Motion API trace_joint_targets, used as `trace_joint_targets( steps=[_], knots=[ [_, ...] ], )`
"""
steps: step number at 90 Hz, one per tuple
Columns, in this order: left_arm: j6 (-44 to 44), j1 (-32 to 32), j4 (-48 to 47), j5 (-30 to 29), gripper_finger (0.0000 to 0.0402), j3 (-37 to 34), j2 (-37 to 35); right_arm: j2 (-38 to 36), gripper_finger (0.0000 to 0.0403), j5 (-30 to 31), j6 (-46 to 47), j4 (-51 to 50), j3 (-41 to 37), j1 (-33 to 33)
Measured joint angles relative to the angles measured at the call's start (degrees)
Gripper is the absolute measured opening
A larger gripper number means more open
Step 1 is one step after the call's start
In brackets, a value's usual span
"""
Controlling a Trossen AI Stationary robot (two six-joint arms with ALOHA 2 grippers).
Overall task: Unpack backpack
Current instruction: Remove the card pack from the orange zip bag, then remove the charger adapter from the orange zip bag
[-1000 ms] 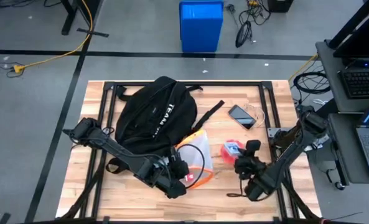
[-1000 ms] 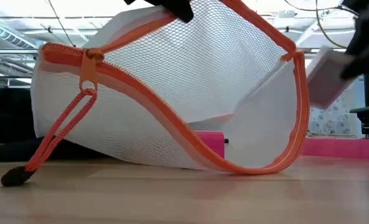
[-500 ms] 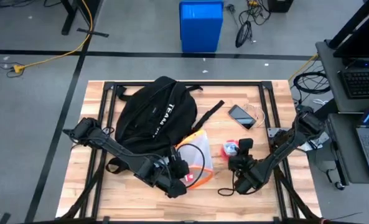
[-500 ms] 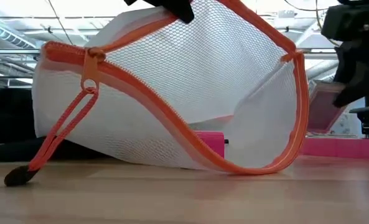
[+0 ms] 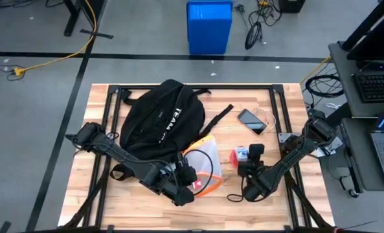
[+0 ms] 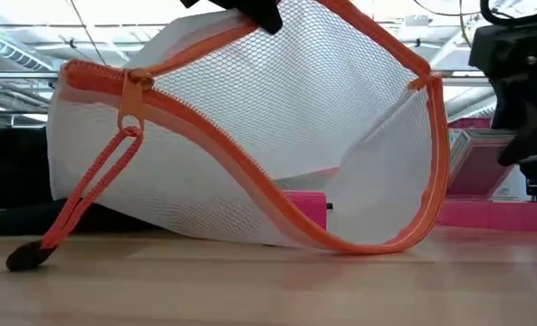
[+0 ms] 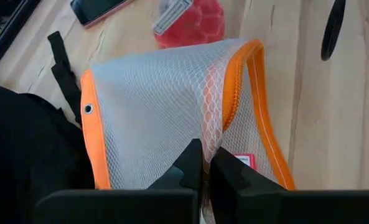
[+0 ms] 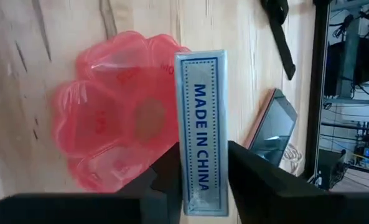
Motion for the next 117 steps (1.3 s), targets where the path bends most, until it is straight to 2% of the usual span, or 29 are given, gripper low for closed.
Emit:
trace_joint_targets(
  steps=[22, 44, 65, 78, 89, 110, 117],
  knots=[
    [0.0, 0.0, 0.0, 0.0, 0.0000, 0.0, 0.0, 0.0, 0.0162, -5.4, 0.2, 1.2, 0.0, 0.0],
    [-0.1, 0.0, 0.0, 2.2, 0.0000, 0.0, 0.0, 0.0, 0.0204, -6.0, 3.3, 1.2, 1.3, 0.2],
    [-0.1, 0.0, 0.0, 2.6, 0.0000, 0.0, 0.0, -0.1, 0.0224, -10.4, 4.7, 0.7, 4.6, 0.2],
    [0.2, 0.2, 0.0, 2.6, 0.0000, 0.0, 0.0, -0.1, 0.0226, -10.8, 4.1, 0.8, 7.9, 0.2],
    [0.2, 1.0, 0.0, 2.2, 0.0000, 0.0, 0.0, -0.1, 0.0226, -10.7, -2.2, 10.0, 10.6, 0.2],
    [-0.2, 2.3, 0.0, 1.9, 0.0000, 0.0, 0.0, -0.1, 0.0226, -9.7, -26.0, 46.2, 10.0, -0.1],
    [-0.2, 2.3, 0.0, 1.8, 0.0000, 0.0, 0.0, -0.1, 0.0226, -9.9, -30.2, 53.1, 9.8, -0.3]
  ],
)
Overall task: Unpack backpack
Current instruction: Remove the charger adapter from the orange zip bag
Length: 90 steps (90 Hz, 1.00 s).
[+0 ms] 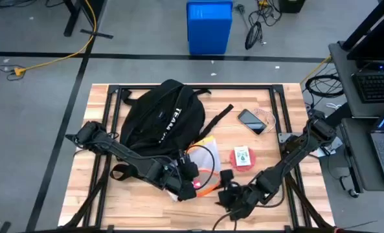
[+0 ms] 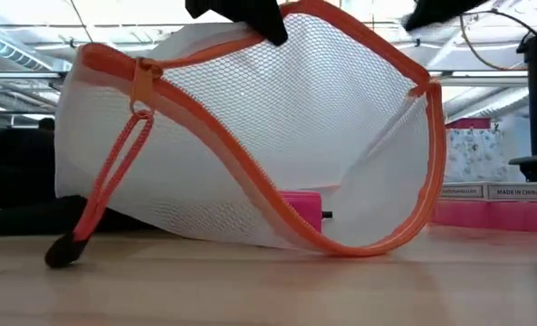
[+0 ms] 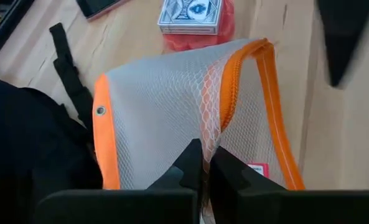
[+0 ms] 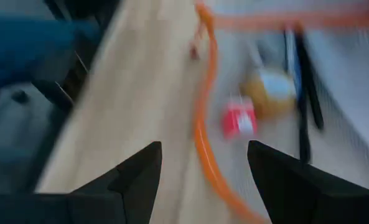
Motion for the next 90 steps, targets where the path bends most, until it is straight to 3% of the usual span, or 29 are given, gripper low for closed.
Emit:
trace_joint_targets(
  steps=[29, 56, 90],
  knots=[
    [0.1, 0.0, 1.9, -0.1, 0.0000, 0.0, 0.0, 4.4, 0.0226, 0.2, -3.5, 7.7, 0.0, -3.8],
    [0.1, 0.1, 1.7, -0.2, 0.0000, 0.0, 0.0, 11.7, 0.0229, -4.4, -3.6, 11.5, -0.1, -9.1],
    [0.2, 0.1, 1.5, -0.2, 0.0000, 0.0, 0.0, 14.0, 0.0321, -7.6, -2.4, 12.1, -0.1, -12.6]
  ],
)
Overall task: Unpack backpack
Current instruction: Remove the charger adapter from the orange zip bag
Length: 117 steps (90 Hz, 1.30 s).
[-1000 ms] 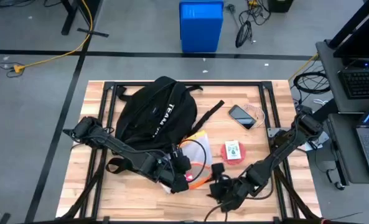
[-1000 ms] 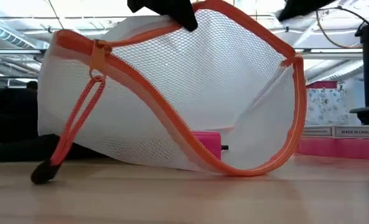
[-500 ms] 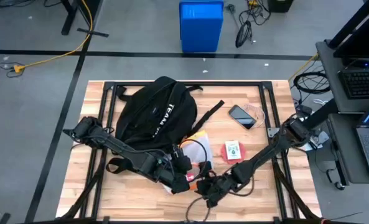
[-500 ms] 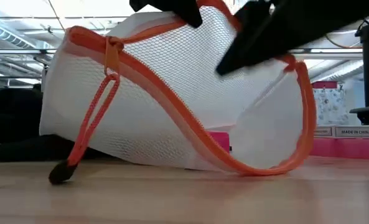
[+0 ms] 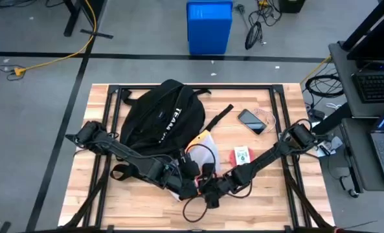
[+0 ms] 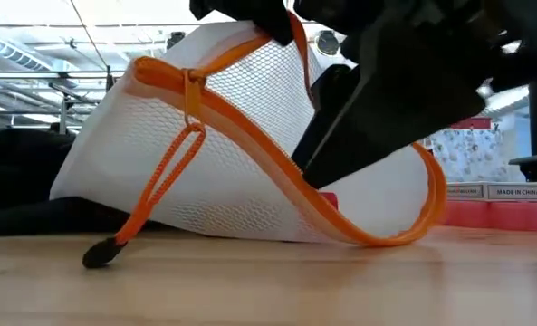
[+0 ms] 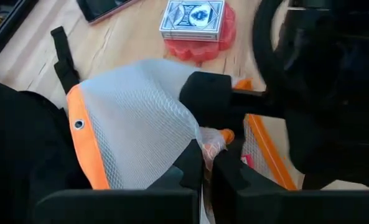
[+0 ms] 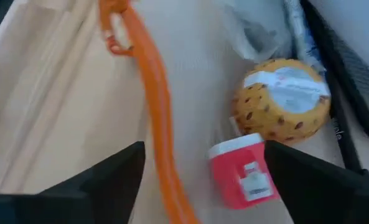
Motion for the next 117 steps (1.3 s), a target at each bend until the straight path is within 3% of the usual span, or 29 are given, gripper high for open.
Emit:
trace_joint_targets(
  steps=[64, 81, 97, 117],
  knots=[
    [0.0, -0.2, 0.3, 1.4, 0.0000, -0.7, 0.0, 0.5, 0.0301, 3.5, -4.7, -4.0, 2.2, -0.5],
    [0.3, -0.1, 0.4, 2.5, 0.0000, -1.4, 0.0, 0.3, 0.0284, 8.3, -6.0, -8.8, 4.9, -0.6],
    [0.3, 0.0, 0.3, 2.2, 0.0000, -1.4, 0.0, 0.4, 0.0267, 8.5, -4.5, -13.1, 4.9, -1.7],
    [0.3, 0.2, 0.2, 2.5, 0.0000, -1.5, 0.0, 0.8, 0.0262, 5.8, -4.7, -11.3, 4.9, -2.1]
  ],
)
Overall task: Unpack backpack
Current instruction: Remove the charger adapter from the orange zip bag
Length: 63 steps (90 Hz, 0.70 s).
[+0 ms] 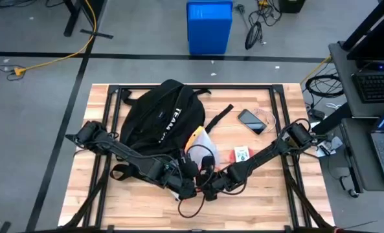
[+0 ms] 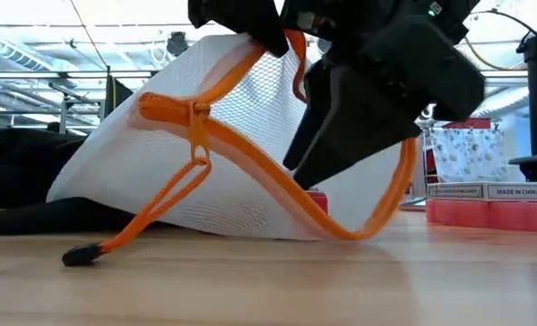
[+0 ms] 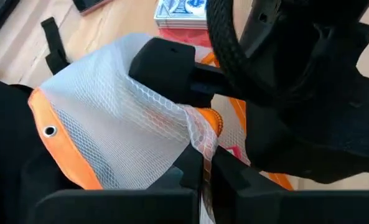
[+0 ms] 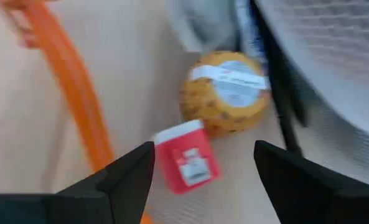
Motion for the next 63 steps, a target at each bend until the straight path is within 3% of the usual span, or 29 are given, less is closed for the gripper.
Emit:
trace_joint_targets(
  steps=[38, 63],
  knots=[
    [0.1, 0.1, 0.4, 0.3, 0.0000, -0.1, 0.0, 3.3, 0.0257, -4.6, -3.2, 3.7, 0.0, -0.6],
    [0.2, 0.1, 0.1, 0.3, 0.0000, -0.1, 0.1, 4.0, 0.0198, -5.9, -2.5, 3.3, 0.0, -1.3]
  ],
)
